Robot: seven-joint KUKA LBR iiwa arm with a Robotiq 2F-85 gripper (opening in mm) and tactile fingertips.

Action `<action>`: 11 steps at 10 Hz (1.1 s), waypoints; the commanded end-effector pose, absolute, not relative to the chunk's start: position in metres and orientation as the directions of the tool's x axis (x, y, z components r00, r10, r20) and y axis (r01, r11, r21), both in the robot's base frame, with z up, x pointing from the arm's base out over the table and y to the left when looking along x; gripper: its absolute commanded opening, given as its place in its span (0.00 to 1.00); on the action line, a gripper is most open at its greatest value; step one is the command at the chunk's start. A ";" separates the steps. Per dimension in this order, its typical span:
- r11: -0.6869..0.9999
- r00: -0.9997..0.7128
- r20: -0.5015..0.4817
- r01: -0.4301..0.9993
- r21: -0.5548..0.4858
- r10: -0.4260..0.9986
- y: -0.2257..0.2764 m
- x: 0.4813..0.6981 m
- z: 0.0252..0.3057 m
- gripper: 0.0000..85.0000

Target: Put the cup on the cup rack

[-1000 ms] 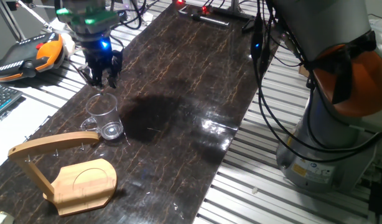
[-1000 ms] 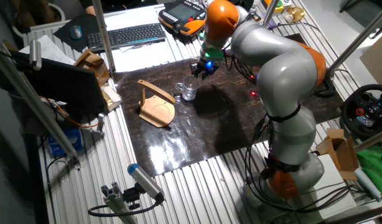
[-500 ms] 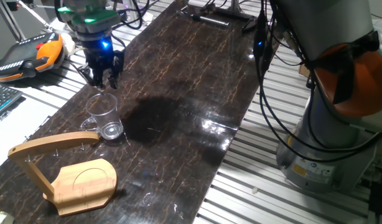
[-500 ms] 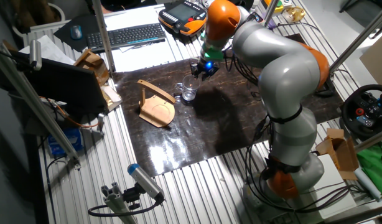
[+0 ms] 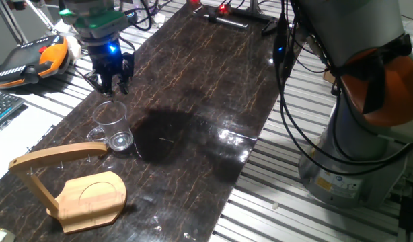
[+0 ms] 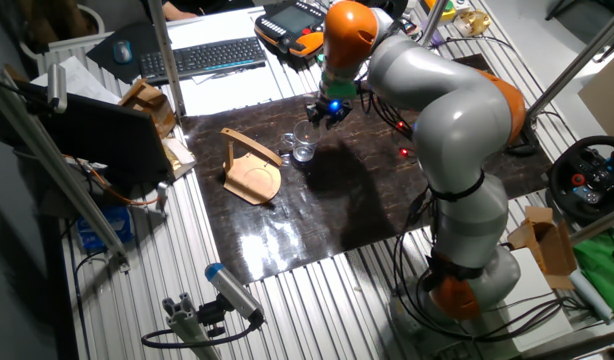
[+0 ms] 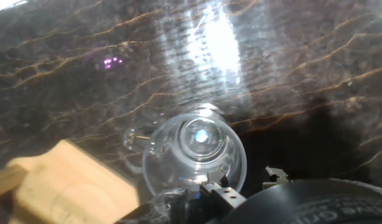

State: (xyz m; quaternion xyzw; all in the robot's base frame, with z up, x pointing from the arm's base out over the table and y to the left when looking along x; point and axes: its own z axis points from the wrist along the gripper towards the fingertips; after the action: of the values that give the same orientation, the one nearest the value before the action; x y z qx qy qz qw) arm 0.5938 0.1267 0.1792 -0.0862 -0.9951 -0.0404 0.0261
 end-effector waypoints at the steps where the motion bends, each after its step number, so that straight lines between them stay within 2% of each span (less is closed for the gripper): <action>1: 0.986 -0.989 0.051 0.144 0.085 0.140 0.111 0.591 0.172 0.44; 4: 0.989 -0.988 0.035 0.149 0.010 0.149 0.111 0.591 0.172 0.47; 7: 0.991 -0.991 0.094 0.105 0.078 0.097 0.111 0.591 0.172 0.44; 9: 0.993 -0.992 0.065 0.108 0.037 0.105 0.111 0.591 0.172 0.45; 11: 0.993 -0.991 0.087 0.106 0.057 0.101 0.111 0.591 0.172 0.45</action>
State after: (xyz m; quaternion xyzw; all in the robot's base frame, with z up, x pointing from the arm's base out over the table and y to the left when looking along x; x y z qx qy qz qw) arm 0.5911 0.1108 0.1720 -0.0523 -0.9972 -0.0334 0.0421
